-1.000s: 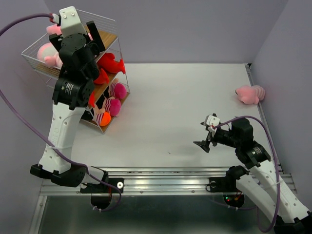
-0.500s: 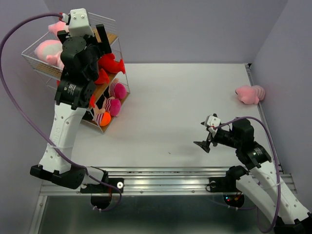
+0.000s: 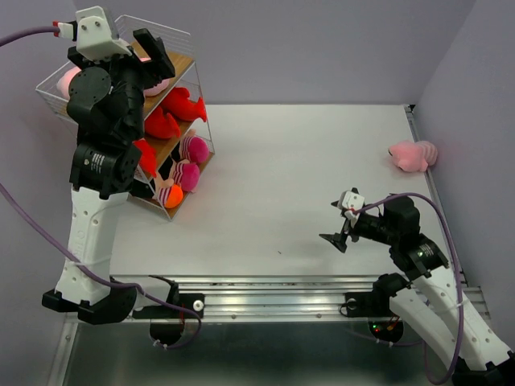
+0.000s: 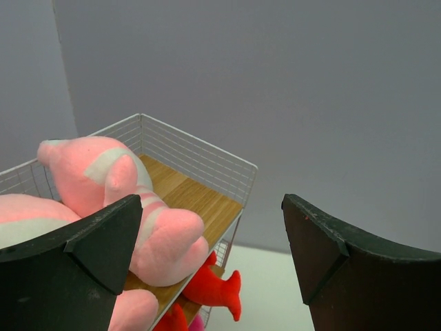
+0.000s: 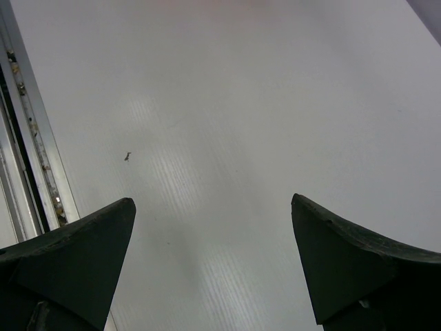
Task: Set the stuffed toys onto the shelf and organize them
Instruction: Place the stuffed toy onto shelf, then grab a stuffed toy with the right arm
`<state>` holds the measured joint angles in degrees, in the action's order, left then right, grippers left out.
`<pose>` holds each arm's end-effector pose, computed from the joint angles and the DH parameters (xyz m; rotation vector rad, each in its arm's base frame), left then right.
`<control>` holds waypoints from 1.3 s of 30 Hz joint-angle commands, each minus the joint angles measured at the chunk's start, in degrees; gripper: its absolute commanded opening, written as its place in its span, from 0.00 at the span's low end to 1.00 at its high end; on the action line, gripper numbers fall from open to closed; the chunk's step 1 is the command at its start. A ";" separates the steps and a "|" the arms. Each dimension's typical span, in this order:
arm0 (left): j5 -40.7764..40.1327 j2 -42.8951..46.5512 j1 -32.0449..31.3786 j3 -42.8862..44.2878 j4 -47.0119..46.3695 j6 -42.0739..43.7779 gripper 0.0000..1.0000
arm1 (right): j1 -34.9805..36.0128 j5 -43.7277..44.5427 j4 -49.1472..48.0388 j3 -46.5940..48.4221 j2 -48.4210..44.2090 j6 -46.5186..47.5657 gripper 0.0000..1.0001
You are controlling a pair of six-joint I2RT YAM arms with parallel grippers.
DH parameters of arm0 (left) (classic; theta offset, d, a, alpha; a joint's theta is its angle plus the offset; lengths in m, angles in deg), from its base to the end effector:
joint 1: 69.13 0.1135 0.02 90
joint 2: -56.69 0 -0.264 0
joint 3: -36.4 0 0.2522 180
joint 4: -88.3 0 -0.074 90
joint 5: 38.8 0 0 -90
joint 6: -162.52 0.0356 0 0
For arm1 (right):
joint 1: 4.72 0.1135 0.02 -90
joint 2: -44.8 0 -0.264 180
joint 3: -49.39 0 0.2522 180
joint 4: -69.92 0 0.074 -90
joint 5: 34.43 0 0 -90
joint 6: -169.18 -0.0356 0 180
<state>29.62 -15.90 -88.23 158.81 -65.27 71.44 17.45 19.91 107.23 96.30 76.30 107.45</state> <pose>0.1952 -0.0537 0.6006 -0.1488 1.1838 -0.0906 0.1158 0.0696 0.2801 -1.1647 1.5188 0.5335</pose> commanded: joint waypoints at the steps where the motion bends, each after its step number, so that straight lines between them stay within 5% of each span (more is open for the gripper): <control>1: 1.72 0.27 0.20 6.57 -0.81 -5.15 0.94 | -0.29 -1.25 -2.19 -0.45 -0.66 0.64 1.00; 9: 1.47 4.29 0.28 7.82 2.01 -12.88 0.94 | -0.29 -1.43 -2.19 -0.63 -1.18 0.73 1.00; 19: -7.50 14.06 0.28 6.75 20.79 -22.99 0.87 | -0.29 -2.22 -2.19 -0.71 -2.50 0.99 1.00; 29: -6.19 11.43 0.20 10.28 35.32 -33.71 0.72 | -0.29 -2.57 -2.28 -0.98 -4.17 1.35 1.00; 39: -11.02 7.92 0.20 10.27 38.23 -38.30 0.71 | -0.29 -2.84 -2.28 -1.07 -4.61 1.44 1.00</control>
<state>21.79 -7.27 -88.14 168.64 -26.61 34.57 17.45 17.98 107.23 95.97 72.46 108.39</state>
